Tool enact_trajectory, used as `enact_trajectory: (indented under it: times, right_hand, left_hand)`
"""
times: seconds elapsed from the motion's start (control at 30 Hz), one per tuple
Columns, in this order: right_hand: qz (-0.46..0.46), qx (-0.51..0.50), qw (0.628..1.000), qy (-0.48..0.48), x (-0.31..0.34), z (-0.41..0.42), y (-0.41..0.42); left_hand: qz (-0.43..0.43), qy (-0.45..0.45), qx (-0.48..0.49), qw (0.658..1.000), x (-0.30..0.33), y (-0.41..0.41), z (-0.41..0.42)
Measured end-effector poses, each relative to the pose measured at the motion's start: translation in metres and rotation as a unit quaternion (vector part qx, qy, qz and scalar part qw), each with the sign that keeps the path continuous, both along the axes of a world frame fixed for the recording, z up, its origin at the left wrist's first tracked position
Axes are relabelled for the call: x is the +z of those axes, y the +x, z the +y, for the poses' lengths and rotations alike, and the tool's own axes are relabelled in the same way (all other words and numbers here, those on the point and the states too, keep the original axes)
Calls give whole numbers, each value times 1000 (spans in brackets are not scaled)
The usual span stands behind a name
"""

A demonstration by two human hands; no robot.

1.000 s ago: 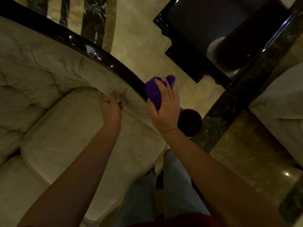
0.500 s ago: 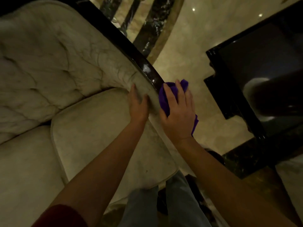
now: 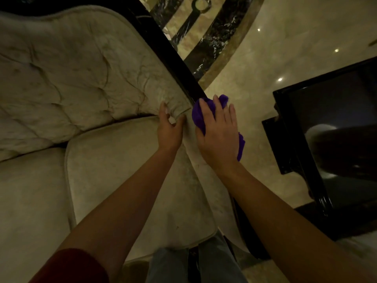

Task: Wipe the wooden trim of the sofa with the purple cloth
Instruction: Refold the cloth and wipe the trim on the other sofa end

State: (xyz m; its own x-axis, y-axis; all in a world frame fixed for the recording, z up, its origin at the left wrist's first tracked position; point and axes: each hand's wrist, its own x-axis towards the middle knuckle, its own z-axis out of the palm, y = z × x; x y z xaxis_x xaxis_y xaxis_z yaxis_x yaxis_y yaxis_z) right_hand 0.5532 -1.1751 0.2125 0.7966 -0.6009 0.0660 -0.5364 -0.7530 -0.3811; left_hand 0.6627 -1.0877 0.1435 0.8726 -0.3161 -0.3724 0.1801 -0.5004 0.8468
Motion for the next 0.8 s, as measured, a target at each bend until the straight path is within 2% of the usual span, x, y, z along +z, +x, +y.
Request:
enact_trajectory:
  times: [0.1,0.2,0.33,0.47,0.53,0.67,0.8]
  right_hand:
    - [16,1,1000,-2,-2,-8,25]
    - [31,3,1000,-3,-2,-15,53]
    - [10,-16,1000,-3,-3,-28,99]
    - [-20,-14,999,-21,-3,-35,152]
    - [-41,-16,998,-47,-2,-40,159]
    - [-73,-5,995,-72,-2,-41,191]
    - [-100,-7,992,-82,0,-46,214]
  left_hand:
    - [19,41,-12,999,-3,12,0]
    - [24,42,-35,998,-5,21,4]
    - [-15,38,-50,998,-10,21,10]
    - [-2,46,-58,997,-9,36,18]
    - [-47,44,-62,996,-3,46,20]
    - [-182,7,-6,983,21,108,25]
    - [-391,62,-35,918,45,160,15]
